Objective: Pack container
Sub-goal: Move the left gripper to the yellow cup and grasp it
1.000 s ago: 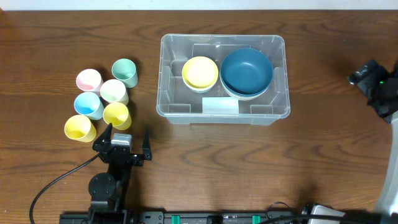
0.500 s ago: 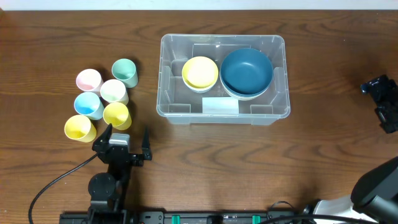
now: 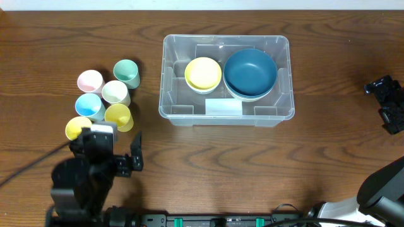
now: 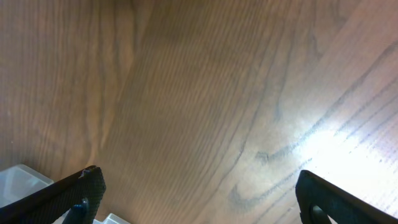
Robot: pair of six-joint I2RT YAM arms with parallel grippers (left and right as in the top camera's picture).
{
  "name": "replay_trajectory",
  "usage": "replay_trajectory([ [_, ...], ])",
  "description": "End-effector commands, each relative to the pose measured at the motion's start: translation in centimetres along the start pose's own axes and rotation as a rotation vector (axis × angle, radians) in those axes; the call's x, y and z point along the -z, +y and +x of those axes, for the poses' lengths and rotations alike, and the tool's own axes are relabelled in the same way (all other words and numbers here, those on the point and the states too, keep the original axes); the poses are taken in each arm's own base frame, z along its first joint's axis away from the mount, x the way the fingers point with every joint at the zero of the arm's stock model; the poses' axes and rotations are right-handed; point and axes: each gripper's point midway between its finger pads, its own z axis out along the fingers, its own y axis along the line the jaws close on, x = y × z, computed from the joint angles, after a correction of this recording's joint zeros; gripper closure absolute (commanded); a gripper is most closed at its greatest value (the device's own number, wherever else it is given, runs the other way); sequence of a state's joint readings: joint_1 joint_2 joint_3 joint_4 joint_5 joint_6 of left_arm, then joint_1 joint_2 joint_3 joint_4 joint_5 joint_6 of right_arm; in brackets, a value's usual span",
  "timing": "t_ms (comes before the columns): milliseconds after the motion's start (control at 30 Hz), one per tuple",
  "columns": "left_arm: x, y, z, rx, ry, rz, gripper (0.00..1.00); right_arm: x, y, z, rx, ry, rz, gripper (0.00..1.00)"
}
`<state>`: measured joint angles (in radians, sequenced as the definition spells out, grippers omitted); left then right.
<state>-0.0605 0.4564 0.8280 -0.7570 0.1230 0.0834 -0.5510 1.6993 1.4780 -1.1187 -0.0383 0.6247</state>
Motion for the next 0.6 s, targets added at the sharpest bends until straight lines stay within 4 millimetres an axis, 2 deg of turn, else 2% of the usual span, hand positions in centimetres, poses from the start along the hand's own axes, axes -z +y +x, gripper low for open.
replay_trajectory([
  [0, -0.6, 0.3, -0.7, 0.000, 0.162, -0.011, 0.02, 0.0, 0.0, -0.2, -0.021, 0.003, -0.005, 0.01],
  [167, -2.6, 0.3, 1.0, 0.020, 0.433, 0.004, 0.02, 0.0, 0.0, -0.2, -0.021, 0.003, -0.005, 0.01],
  [433, -7.9, -0.3, 3.9, 0.086, 0.639, 0.052, 0.02, 0.0, 0.0, -0.2, -0.021, 0.003, -0.005, 0.01],
  [567, -9.8, -0.2, 5.3, 0.129, 0.712, 0.038, 0.02, 0.0, 0.0, -0.2, -0.021, 0.003, -0.005, 0.01],
])
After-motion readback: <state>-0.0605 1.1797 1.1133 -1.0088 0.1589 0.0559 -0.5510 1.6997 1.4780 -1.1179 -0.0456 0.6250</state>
